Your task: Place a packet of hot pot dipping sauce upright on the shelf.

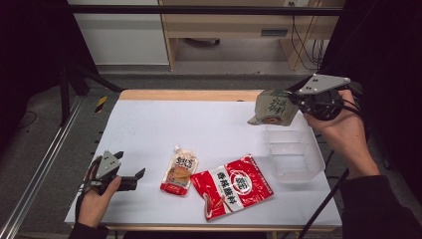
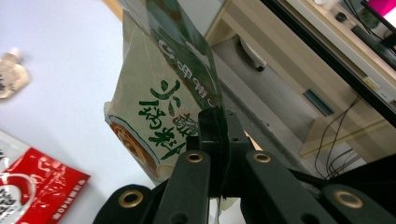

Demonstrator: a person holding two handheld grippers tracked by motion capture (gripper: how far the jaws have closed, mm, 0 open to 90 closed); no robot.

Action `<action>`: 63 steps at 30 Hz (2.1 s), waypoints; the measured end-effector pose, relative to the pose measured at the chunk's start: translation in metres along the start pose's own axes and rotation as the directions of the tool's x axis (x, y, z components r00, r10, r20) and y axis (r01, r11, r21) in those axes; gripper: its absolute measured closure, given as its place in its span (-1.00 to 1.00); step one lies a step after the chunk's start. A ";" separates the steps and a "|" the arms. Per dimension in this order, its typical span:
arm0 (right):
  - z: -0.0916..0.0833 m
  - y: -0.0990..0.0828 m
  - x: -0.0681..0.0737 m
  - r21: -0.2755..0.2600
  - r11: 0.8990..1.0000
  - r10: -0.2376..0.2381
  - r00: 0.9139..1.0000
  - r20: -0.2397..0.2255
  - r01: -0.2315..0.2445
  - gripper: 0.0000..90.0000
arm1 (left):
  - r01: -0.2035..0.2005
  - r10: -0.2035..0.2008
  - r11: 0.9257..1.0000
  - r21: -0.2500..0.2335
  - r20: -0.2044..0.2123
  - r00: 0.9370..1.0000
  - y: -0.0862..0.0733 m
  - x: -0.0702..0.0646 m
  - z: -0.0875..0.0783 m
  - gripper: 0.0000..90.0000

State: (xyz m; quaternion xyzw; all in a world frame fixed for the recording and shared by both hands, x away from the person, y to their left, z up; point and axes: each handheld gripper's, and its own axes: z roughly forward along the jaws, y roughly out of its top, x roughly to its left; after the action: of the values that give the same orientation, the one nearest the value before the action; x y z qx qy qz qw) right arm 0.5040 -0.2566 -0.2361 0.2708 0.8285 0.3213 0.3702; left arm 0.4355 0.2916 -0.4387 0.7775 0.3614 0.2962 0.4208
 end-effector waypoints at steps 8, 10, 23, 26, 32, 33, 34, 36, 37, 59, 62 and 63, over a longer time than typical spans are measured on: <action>0.006 -0.015 -0.011 0.015 1.000 0.007 0.999 0.033 -0.007 1.00 | -0.008 0.008 1.000 0.008 -0.002 1.000 0.000 0.000 0.003 -0.90; 0.010 -0.022 -0.016 0.024 1.000 0.011 0.999 0.043 -0.012 1.00 | -0.010 0.010 1.000 0.008 -0.008 1.000 0.001 0.000 0.002 -0.90; 0.028 -0.042 -0.032 0.087 0.996 0.008 0.998 0.064 -0.013 1.00 | -0.028 0.028 0.999 0.017 -0.006 1.000 0.001 0.000 0.003 -0.90; 0.033 -0.044 -0.035 0.093 0.996 0.004 0.998 0.068 -0.010 1.00 | -0.024 0.024 1.000 0.010 -0.005 1.000 0.002 0.000 0.003 -0.90; 0.037 -0.048 -0.040 0.091 0.996 0.005 0.997 0.078 -0.012 1.00 | -0.019 0.019 1.000 0.006 -0.010 1.000 0.001 0.001 0.003 -0.90; 0.037 -0.048 -0.040 0.091 0.996 0.005 0.997 0.078 -0.012 1.00 | -0.019 0.019 1.000 0.006 -0.010 1.000 0.001 0.001 0.003 -0.90; 0.037 -0.049 -0.040 0.094 0.996 0.005 0.997 0.078 -0.012 1.00 | -0.020 0.020 1.000 0.007 -0.010 1.000 0.001 0.001 0.002 -0.90; 0.039 -0.051 -0.040 0.097 0.995 0.005 0.997 0.080 -0.012 1.00 | -0.024 0.024 1.000 0.009 -0.010 1.000 0.002 0.001 0.003 -0.90; 0.040 -0.052 -0.041 0.097 0.995 0.006 0.997 0.075 -0.013 1.00 | -0.024 0.024 1.000 0.009 -0.010 1.000 0.002 0.001 0.003 -0.90; 0.068 -0.079 -0.047 0.144 0.990 0.001 1.000 0.016 -0.003 1.00 | -0.028 0.028 0.999 0.022 -0.006 1.000 0.000 0.001 0.005 -0.90; 0.070 -0.080 -0.046 0.153 0.988 0.001 1.000 0.001 -0.001 1.00 | -0.027 0.027 0.999 0.019 -0.007 1.000 0.001 0.001 0.005 -0.90; 0.070 -0.080 -0.045 0.154 0.988 0.003 1.000 -0.004 -0.002 1.00 | -0.027 0.027 1.000 0.016 -0.008 1.000 0.001 0.001 0.004 -0.90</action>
State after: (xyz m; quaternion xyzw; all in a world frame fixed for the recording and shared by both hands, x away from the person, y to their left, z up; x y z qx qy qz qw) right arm 0.5685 -0.3167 -0.3115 0.2989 0.8514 0.2572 0.3459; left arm 0.4398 0.2902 -0.4398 0.7845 0.3549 0.3021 0.4091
